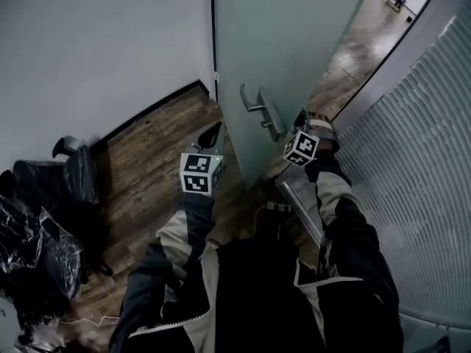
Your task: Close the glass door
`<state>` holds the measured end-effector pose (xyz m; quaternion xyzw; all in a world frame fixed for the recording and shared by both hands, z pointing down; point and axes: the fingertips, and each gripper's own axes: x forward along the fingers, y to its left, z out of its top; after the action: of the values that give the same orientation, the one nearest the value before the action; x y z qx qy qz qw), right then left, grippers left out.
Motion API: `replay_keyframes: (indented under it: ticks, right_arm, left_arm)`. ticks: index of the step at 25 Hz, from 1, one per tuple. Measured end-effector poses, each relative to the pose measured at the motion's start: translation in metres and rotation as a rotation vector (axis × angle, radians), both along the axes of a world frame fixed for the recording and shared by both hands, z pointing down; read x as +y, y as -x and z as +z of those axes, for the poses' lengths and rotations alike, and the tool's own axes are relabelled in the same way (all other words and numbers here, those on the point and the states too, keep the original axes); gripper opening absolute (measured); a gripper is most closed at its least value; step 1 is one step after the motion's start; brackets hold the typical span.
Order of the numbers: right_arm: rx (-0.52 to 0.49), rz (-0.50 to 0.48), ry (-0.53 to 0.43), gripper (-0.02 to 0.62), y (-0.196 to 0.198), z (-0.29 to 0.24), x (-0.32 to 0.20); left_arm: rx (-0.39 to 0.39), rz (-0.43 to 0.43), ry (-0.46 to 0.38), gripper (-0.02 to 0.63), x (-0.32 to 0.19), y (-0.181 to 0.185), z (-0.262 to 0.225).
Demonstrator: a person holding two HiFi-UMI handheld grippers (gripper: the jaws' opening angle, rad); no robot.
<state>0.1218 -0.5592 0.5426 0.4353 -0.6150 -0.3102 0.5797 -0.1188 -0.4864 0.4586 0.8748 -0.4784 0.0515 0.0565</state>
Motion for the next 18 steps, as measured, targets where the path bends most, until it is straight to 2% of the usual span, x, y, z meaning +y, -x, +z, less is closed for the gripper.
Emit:
replay_keyframes:
  ticks: [4,8,11,14,16,18]
  right_arm:
    - [-0.207,0.128,-0.029,0.006,-0.030,-0.032,0.030]
    - [-0.557,0.236,-0.114,0.006,-0.048,-0.076,0.068]
    - [-0.866,0.208,-0.155,0.005,-0.030,-0.114,0.085]
    - [-1.189,0.167,-0.134,0.005,-0.006,-0.128,0.091]
    - [-1.312,0.160,-0.095,0.005,0.012,-0.124,0.088]
    - [-1.363,0.146,-0.052,0.005,0.035,-0.116,0.086]
  left_arm:
    - [0.011,0.044,0.005,0.000,-0.001,-0.022,-0.003]
    - [0.035,0.069,0.004,0.000,0.003,-0.037,-0.003]
    - [0.053,0.064,0.002,0.000,0.002,-0.037,-0.010]
    - [0.067,0.052,0.005,0.001,0.002,-0.037,-0.014]
    - [0.071,0.041,0.005,0.000,0.001,-0.036,-0.018]
    - [0.076,0.029,0.011,0.000,0.001,-0.034,-0.021]
